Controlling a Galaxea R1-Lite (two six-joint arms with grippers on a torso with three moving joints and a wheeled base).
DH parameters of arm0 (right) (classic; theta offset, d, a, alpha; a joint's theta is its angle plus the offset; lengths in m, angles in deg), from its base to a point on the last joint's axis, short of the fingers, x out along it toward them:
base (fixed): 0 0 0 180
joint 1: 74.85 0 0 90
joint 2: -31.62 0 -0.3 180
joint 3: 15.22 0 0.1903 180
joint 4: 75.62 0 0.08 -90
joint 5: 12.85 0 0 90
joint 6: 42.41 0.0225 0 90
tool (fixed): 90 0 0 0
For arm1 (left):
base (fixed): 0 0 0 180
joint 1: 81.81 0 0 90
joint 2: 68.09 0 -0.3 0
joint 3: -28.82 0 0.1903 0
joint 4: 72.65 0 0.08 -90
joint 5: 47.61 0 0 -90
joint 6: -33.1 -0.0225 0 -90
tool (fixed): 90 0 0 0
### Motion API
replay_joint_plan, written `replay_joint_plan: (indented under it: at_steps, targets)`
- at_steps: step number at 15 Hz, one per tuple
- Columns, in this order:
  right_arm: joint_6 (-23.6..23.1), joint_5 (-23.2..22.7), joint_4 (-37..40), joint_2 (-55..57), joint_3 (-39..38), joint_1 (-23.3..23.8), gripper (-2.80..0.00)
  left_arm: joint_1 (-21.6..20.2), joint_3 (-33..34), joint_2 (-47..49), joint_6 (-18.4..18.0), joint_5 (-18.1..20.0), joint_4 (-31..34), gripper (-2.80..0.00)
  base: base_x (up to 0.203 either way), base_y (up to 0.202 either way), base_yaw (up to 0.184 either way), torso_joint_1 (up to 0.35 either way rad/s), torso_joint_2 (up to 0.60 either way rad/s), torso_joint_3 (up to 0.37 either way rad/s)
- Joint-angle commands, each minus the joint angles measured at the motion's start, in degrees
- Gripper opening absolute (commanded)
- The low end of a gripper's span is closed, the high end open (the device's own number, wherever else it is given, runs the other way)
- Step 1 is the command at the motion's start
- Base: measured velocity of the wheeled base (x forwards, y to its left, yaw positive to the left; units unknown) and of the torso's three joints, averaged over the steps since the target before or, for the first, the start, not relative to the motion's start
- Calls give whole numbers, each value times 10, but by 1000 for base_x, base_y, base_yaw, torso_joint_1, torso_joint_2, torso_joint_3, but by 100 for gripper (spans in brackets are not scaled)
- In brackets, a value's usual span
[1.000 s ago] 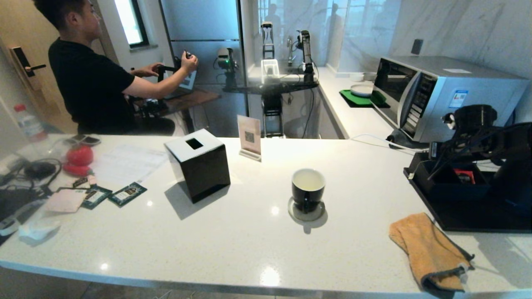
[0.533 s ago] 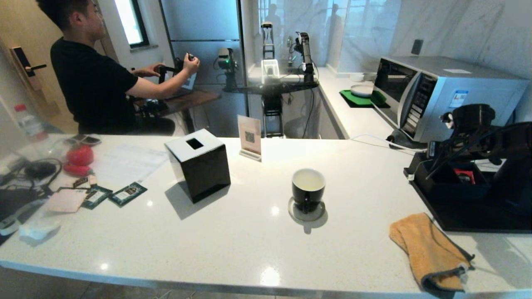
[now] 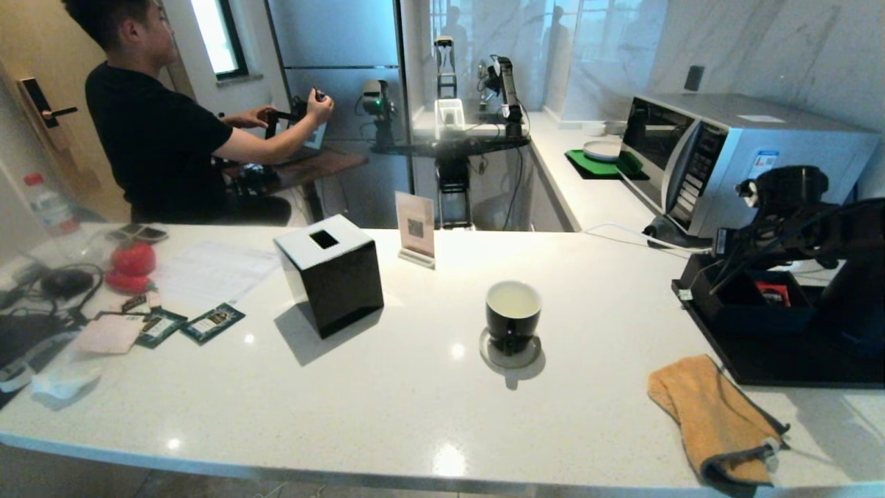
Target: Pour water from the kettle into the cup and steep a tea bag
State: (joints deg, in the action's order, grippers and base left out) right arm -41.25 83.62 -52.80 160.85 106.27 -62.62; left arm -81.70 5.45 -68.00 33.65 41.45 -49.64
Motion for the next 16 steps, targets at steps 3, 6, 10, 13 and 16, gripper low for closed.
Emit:
replay_joint_plan:
  at_steps: [3,6,10,13,16]
  targets:
    - [0,0,1,-20,-1,0,-280,0,0,0,1,0,0,-280,0,0,0,0,0,0]
    - [0,0,2,-30,-4,0,-280,0,0,0,1,0,0,-280,0,0,0,0,0,0]
    - [0,2,4,-47,-8,-1,-280,0,0,0,0,0,0,-280,0,0,0,0,0,0]
    - [0,4,2,-62,-17,-4,-280,0,0,0,0,0,0,-280,0,0,0,0,0,0]
    - [0,5,0,-79,-32,-8,-280,0,0,0,0,0,-1,-280,0,0,0,0,0,0]
